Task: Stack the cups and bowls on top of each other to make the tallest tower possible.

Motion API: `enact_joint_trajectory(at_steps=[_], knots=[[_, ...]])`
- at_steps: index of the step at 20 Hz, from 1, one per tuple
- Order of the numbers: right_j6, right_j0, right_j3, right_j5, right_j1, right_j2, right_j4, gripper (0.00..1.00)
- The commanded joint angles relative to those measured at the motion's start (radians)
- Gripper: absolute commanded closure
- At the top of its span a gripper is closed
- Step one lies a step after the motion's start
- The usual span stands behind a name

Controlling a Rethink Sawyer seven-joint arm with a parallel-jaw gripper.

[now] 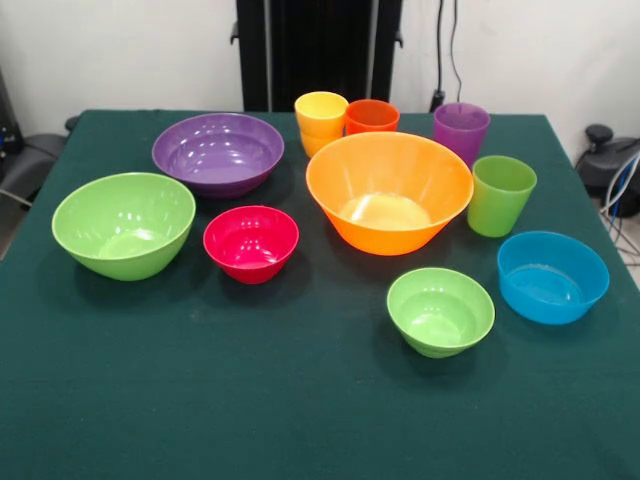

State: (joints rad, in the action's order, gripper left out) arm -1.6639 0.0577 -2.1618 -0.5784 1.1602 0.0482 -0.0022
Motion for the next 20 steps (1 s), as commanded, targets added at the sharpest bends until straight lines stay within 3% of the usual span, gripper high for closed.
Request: enact_joint_trajectory(at_steps=[1, 20], knots=[[-0.061, 0.074, 0.038, 0.078, -0.166, -0.083, -0.021, 0.0], [0.034, 0.204, 0.124, 0.05, -0.263, -0.145, -0.084, 0.0]])
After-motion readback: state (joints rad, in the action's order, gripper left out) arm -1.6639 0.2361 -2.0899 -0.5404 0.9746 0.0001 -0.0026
